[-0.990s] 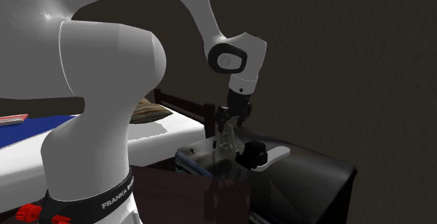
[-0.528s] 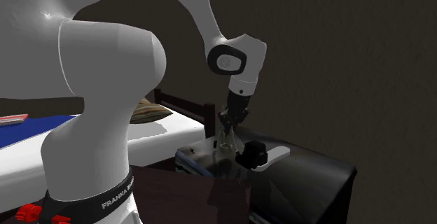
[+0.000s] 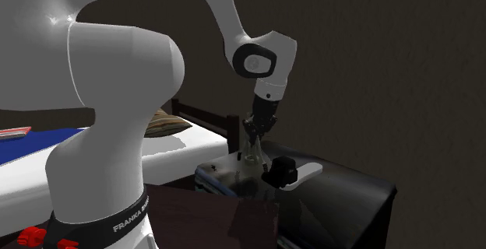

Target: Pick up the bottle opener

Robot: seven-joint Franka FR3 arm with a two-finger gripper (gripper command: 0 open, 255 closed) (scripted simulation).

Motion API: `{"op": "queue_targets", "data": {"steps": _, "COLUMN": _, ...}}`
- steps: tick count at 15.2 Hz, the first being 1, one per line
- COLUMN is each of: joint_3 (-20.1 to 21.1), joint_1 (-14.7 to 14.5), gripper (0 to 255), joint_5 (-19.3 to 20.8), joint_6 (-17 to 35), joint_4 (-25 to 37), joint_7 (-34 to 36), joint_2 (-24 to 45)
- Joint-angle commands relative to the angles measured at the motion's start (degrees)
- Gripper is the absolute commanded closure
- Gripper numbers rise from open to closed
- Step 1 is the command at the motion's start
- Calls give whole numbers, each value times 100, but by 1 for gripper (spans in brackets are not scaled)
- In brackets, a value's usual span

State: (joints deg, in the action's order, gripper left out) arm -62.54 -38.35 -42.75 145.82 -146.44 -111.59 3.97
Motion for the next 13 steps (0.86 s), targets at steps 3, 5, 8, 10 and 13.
{"op": "queue_targets", "data": {"steps": 3, "joint_3": -178, "joint_1": -71, "gripper": 255, "joint_5": 1231, "joint_6": 100, "joint_4": -91, "joint_7": 941, "joint_2": -709}}
{"op": "queue_targets", "data": {"steps": 5, "joint_3": -61, "joint_1": 104, "gripper": 255, "joint_5": 1825, "joint_6": 81, "joint_4": -118, "joint_7": 1403, "joint_2": -1044}}
{"op": "queue_targets", "data": {"steps": 8, "joint_3": 231, "joint_1": 459, "gripper": 255, "joint_5": 2479, "joint_6": -46, "joint_4": -117, "joint_7": 1934, "joint_2": -1424}}
{"op": "queue_targets", "data": {"steps": 10, "joint_3": 412, "joint_1": 665, "gripper": 255, "joint_5": 2811, "joint_6": -165, "joint_4": -98, "joint_7": 2214, "joint_2": -1631}}
{"op": "queue_targets", "data": {"steps": 13, "joint_3": 526, "joint_1": 788, "gripper": 255, "joint_5": 2961, "joint_6": -243, "joint_4": -82, "joint_7": 2346, "joint_2": -1733}}
